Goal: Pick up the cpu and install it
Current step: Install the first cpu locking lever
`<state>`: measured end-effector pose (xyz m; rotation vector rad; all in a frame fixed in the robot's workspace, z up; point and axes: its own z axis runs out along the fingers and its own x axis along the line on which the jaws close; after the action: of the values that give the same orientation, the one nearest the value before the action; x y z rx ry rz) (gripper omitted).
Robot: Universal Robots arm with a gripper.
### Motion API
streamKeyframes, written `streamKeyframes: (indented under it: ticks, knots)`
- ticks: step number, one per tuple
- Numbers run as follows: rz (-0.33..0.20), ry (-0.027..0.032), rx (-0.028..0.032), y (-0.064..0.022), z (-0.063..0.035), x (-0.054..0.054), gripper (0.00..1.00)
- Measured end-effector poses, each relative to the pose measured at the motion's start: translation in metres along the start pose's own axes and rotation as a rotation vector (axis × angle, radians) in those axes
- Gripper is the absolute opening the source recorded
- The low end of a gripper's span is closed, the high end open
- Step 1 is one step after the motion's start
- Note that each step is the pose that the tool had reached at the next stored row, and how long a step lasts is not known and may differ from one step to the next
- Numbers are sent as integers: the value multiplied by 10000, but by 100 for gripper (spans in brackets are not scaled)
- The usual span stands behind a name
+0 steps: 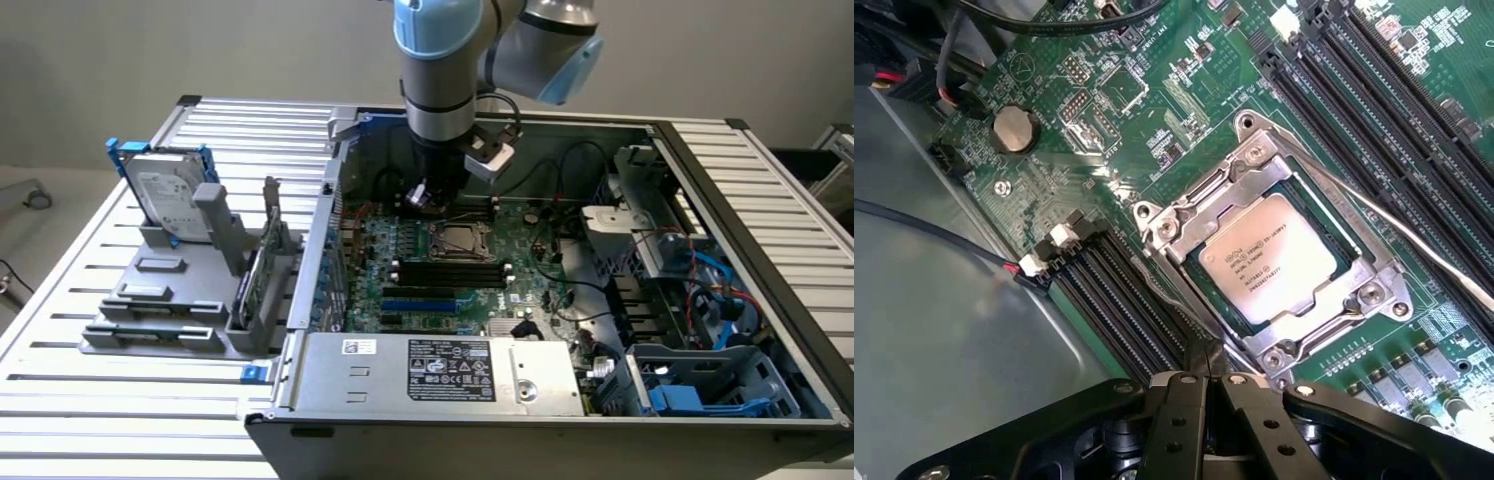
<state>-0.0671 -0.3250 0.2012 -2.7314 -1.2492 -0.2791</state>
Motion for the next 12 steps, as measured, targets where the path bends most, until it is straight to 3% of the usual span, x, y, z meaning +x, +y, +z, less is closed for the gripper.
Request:
streamKeyframes:
  ticks: [7, 12]
  knots:
    - [7, -30, 33, -18, -13, -13, 11]
    - [2, -63, 9, -18, -12, -13, 11]
